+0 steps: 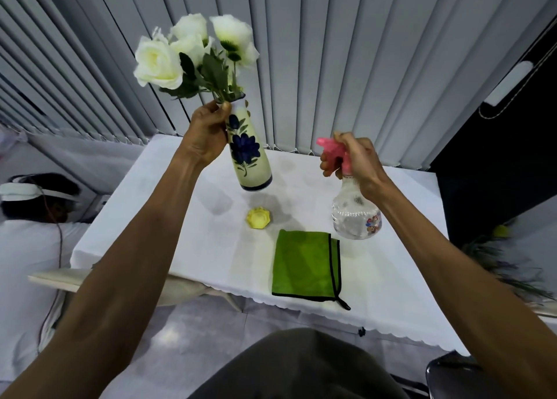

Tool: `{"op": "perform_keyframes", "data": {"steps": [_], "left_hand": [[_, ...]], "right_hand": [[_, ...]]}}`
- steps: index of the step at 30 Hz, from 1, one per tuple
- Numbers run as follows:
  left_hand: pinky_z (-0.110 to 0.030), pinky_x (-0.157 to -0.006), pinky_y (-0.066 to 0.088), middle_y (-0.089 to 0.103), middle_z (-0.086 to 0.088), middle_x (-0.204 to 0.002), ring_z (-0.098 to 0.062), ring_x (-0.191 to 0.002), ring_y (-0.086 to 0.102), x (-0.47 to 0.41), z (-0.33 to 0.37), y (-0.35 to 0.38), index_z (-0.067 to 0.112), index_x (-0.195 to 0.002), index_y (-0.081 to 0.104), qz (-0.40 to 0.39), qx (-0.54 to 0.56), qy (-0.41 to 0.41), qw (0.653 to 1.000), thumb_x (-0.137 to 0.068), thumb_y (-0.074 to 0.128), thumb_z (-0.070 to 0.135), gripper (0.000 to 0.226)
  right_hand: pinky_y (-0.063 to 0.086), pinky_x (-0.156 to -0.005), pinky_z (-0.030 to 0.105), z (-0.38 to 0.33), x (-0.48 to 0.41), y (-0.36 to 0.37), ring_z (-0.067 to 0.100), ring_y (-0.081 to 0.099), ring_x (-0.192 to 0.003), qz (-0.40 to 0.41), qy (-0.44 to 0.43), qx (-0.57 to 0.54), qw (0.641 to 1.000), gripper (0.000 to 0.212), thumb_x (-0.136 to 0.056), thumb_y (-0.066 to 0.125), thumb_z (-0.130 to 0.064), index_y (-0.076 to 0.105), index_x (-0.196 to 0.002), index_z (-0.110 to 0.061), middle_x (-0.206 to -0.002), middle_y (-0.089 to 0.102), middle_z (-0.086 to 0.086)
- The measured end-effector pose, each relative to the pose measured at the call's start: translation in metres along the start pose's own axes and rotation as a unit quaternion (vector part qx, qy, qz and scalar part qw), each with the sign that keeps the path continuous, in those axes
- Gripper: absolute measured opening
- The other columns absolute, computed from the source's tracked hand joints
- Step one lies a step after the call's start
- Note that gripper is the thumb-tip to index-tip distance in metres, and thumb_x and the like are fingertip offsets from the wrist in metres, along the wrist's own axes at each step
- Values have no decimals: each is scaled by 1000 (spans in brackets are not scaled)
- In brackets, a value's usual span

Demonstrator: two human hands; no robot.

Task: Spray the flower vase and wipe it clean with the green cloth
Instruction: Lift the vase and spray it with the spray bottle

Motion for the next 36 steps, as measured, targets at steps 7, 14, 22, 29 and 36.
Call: {"op": "perform_keyframes", "data": {"steps": [7, 14, 22, 29, 36], "left_hand": [[-44, -104, 46, 72, -10, -110, -27, -104, 65, 1, -4, 2, 1, -123, 61, -14, 12, -10, 1000, -70, 85, 32, 66], [-50, -110, 39, 71, -13, -114, -31, -107, 64, 7, -13, 0, -1, -125, 57, -41, 27, -21, 999, -72, 84, 29, 67], [-48, -102, 49, 72, -16, -113, -33, -105, 68, 18, -9, 23, 4, -114, 70, -113, 77, -31, 990, -76, 80, 23, 43], [-50, -96, 52, 72, -18, -112, -36, -104, 67, 18, 3, 34, 3, -110, 70, -128, 102, -33, 986, -74, 82, 21, 42], [-54, -96, 50, 69, -24, -112, -41, -104, 65, 13, 4, 38, -5, -111, 56, -143, 131, -44, 980, -72, 83, 12, 50]], "right_hand": [[36, -45, 20, 28, 13, -8, 17, 57, -52, -19, 44, 80, 996, 37, -98, 50, -28, 82, -95, -11, -69, 64, 12], [38, -56, 29, 3, 1, -33, 29, 72, -69, 0, 29, 50, 998, 39, -96, 53, -38, 80, -95, -11, -84, 77, 22], [43, -53, 25, -49, -24, -35, 23, 68, -61, -6, 6, -15, 1000, 48, -96, 52, -54, 74, -86, -13, -77, 73, 9], [36, -53, 27, -30, -29, -45, 23, 57, -55, -13, 0, -8, 1000, 41, -94, 52, -42, 77, -99, -9, -70, 68, 6], [34, -54, 29, 7, -19, -68, 30, 63, -60, -60, 40, 25, 997, 45, -92, 53, -41, 71, -102, -1, -72, 71, 16]]}}
Point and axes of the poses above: each hand's wrist, its own x-axis away from the middle knuckle, its own y-axis out of the palm, z = x × y, the point moved 6 cm from there along -x, towards the middle knuckle
